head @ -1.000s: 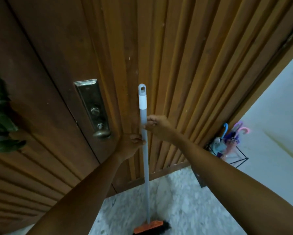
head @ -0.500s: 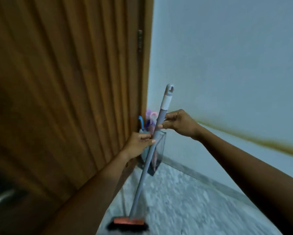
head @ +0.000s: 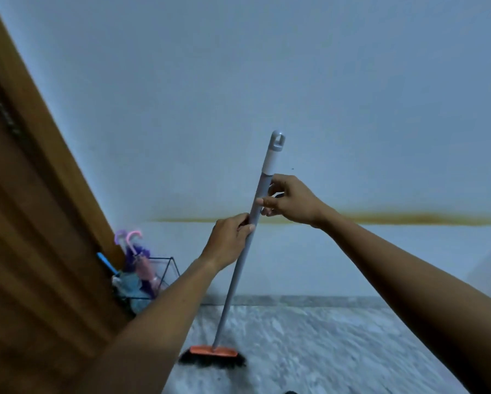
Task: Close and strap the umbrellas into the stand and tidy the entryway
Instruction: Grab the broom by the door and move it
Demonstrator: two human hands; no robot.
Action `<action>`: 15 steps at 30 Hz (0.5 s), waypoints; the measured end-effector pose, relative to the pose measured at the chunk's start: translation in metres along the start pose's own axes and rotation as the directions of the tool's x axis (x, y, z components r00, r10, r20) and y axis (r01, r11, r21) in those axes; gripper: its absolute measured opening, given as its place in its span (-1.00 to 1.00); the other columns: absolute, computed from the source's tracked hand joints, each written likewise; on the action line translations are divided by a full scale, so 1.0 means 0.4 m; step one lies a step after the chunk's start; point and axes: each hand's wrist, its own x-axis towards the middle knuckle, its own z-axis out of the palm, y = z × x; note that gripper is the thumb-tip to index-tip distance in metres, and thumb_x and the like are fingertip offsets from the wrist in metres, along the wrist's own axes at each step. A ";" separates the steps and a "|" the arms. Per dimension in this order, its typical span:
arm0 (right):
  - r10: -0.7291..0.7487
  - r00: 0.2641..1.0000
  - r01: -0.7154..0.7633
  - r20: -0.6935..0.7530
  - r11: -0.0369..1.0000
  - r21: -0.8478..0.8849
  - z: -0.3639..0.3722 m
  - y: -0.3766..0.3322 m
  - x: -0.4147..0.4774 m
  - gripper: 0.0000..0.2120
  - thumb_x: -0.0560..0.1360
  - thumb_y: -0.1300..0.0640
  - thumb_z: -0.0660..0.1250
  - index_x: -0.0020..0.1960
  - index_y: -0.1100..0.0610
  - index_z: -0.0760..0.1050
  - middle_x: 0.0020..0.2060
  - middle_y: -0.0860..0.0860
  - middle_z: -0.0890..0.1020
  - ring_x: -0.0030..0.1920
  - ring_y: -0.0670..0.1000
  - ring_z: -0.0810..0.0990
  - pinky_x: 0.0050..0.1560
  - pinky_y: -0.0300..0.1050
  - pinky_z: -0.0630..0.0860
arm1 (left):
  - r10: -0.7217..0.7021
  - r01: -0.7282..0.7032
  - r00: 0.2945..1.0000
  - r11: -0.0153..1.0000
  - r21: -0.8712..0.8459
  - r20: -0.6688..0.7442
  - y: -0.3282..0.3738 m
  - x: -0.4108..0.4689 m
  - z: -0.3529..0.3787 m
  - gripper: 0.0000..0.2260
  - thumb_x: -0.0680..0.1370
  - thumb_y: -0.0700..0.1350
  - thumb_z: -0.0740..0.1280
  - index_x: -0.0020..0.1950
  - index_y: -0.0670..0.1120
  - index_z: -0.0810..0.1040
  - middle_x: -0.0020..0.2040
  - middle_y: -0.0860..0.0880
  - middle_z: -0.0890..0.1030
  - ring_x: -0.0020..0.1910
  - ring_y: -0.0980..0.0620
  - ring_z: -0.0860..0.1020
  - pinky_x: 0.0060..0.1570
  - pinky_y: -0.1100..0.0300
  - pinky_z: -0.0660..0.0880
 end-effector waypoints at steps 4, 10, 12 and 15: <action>-0.022 0.999 0.021 -0.031 0.999 -0.028 -0.136 0.112 0.103 -0.88 0.52 0.26 0.45 0.01 0.26 0.54 -0.18 0.16 0.65 -0.20 0.21 0.71 -0.09 0.05 0.70 | 0.006 -0.005 0.999 1.000 -0.014 0.039 0.021 0.184 0.119 -0.83 0.64 -0.14 0.25 0.12 -0.13 0.62 -0.11 -0.06 0.67 -0.19 -0.01 0.55 -0.17 0.12 0.47; -0.007 1.000 0.008 0.018 0.997 -0.073 -0.319 0.263 0.256 -0.84 0.51 0.23 0.46 -0.01 0.26 0.51 -0.19 0.17 0.64 -0.23 0.17 0.71 -0.10 0.10 0.70 | -0.061 0.062 0.997 0.998 -0.026 0.040 0.044 0.403 0.272 -0.85 0.65 -0.18 0.24 0.00 -0.18 0.59 -0.38 0.14 0.45 -0.42 0.20 0.42 -0.39 0.36 0.29; 0.003 0.999 0.000 0.043 0.997 -0.078 -0.355 0.309 0.298 -0.86 0.51 0.23 0.46 -0.03 0.24 0.51 -0.20 0.15 0.63 -0.24 0.17 0.71 -0.09 0.11 0.69 | -0.087 0.089 0.995 0.996 -0.026 0.044 0.040 0.459 0.313 -0.84 0.65 -0.17 0.24 -0.01 -0.20 0.59 -0.38 0.15 0.43 -0.44 0.22 0.42 -0.40 0.36 0.30; 0.042 0.997 -0.038 0.071 0.998 -0.047 -0.390 0.378 0.332 -0.85 0.52 0.24 0.46 -0.07 0.22 0.48 -0.22 0.11 0.62 -0.22 0.20 0.71 -0.08 0.10 0.69 | -0.117 0.118 0.989 0.993 -0.004 0.087 0.017 0.514 0.370 -0.83 0.64 -0.16 0.26 0.01 -0.21 0.60 -0.38 0.08 0.46 -0.44 0.18 0.40 -0.38 0.34 0.29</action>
